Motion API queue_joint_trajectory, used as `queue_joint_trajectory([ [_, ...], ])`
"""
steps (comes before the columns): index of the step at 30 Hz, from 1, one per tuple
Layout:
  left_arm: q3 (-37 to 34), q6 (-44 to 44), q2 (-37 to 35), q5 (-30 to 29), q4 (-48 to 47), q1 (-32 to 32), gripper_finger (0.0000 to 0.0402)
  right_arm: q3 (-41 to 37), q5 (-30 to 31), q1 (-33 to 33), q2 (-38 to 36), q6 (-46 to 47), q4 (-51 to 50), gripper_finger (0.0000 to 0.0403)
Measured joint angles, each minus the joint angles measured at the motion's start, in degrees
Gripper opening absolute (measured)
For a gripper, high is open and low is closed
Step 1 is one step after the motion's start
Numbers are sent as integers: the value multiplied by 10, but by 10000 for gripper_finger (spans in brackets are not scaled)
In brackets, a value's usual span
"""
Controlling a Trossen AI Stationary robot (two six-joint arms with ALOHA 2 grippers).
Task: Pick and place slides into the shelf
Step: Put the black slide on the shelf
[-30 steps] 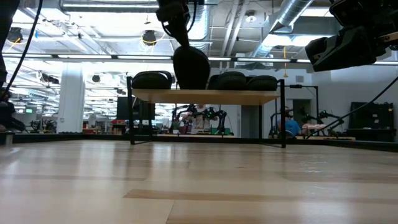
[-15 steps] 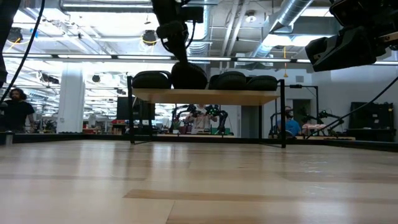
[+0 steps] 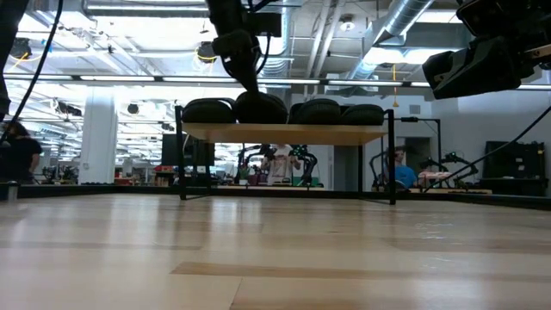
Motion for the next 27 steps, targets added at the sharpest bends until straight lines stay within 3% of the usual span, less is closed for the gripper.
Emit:
queue_joint_trajectory([
  [19,0,-25,0,22,-4,-12,2,0,0,0,0,0,0,0],
  [27,0,-64,0,34,-7,-12,39,0,0,0,0,0,0,0],
])
